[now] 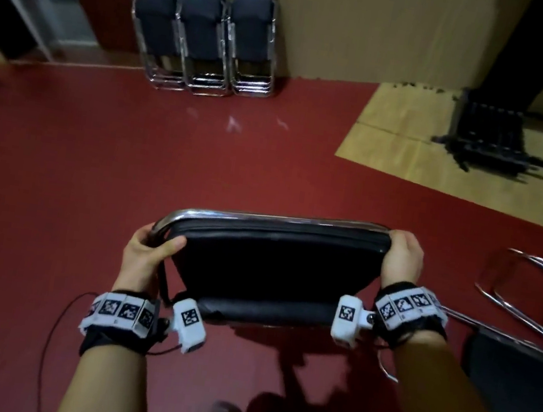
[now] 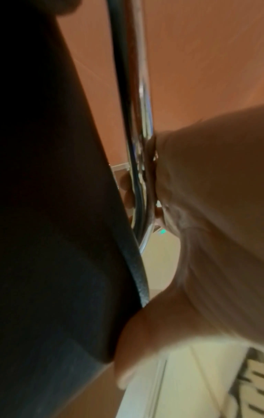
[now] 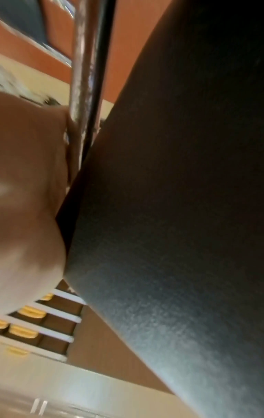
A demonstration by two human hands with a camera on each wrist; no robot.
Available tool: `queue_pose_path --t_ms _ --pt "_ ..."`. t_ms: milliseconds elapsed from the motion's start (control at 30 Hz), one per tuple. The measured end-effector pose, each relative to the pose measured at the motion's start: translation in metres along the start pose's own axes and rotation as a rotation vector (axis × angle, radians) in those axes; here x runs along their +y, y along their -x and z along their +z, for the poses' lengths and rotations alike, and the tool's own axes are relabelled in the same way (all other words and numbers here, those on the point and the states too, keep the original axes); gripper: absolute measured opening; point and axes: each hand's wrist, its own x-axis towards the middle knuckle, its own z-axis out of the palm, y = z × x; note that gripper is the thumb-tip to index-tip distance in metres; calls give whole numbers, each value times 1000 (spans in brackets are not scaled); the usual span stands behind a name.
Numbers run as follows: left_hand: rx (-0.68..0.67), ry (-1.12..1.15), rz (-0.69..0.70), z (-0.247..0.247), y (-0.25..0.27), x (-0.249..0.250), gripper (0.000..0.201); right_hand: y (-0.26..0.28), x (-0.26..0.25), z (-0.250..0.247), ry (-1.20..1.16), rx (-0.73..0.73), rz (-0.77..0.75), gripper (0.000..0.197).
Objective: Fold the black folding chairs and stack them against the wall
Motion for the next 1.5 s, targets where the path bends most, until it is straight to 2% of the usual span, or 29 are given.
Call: queue_pose_path --t_ms 67,200,233,367,567,800,933,1167,1333,1500 --pt "72 27 12 -2 -28 1 64 -27 -15 38 6 -73 -9 35" --pt "233 37 6 0 -92 -11 16 -80 -30 115 67 -154 2 23" --pt "266 36 -1 0 -111 -13 13 -92 -33 138 82 -173 2 23" --pt "334 41 -21 3 -206 -12 40 -136 -56 229 115 -175 -1 28" --pt "358 56 -102 3 -355 23 57 -193 -105 339 123 -89 36 31" --pt "287 26 -91 30 -500 52 54 -270 -148 434 80 -35 38 30" --pt "302 4 -89 55 -594 53 62 -343 -168 503 64 -35 26 31" --pt "351 43 -77 107 -736 68 60 -474 -215 622 86 -149 -8 32" --pt "348 51 -71 145 -828 90 46 -555 -263 695 89 -178 -56 29" --pt "350 28 -77 171 -946 97 57 -629 -290 772 87 -155 -44 26"
